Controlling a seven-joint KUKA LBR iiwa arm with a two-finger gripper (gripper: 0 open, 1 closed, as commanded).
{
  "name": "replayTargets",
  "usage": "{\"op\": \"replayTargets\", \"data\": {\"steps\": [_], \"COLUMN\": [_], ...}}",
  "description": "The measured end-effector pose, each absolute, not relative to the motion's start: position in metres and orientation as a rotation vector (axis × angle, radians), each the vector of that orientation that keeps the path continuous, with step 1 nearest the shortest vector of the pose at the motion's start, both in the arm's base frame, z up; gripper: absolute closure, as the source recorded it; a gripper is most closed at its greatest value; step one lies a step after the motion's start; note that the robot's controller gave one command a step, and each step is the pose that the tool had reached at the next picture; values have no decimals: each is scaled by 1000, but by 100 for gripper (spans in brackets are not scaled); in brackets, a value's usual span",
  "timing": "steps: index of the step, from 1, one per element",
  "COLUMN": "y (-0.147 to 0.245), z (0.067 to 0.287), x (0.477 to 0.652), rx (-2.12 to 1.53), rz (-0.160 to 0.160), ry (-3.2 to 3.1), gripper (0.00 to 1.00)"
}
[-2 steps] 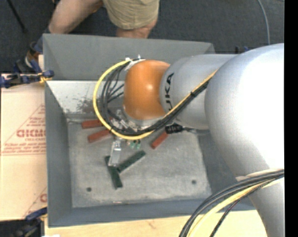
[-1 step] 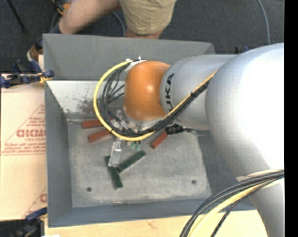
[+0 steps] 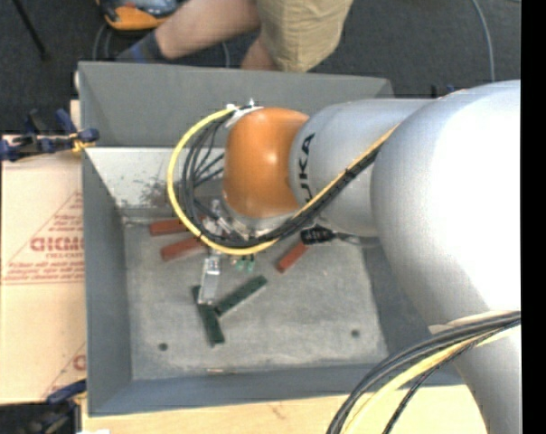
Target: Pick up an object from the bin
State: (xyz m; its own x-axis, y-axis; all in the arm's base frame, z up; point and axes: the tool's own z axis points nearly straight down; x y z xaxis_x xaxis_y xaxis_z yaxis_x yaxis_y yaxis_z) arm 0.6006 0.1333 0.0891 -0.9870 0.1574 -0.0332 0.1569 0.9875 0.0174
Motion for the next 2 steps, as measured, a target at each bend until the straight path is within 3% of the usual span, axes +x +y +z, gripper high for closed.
{"op": "replayTargets", "data": {"steps": [1,2], "y": [133,155], "z": [87,76], "x": [609,624], "rx": [150,342], "rz": [13,11], "ry": [3115,3113], "gripper": [0,100]}}
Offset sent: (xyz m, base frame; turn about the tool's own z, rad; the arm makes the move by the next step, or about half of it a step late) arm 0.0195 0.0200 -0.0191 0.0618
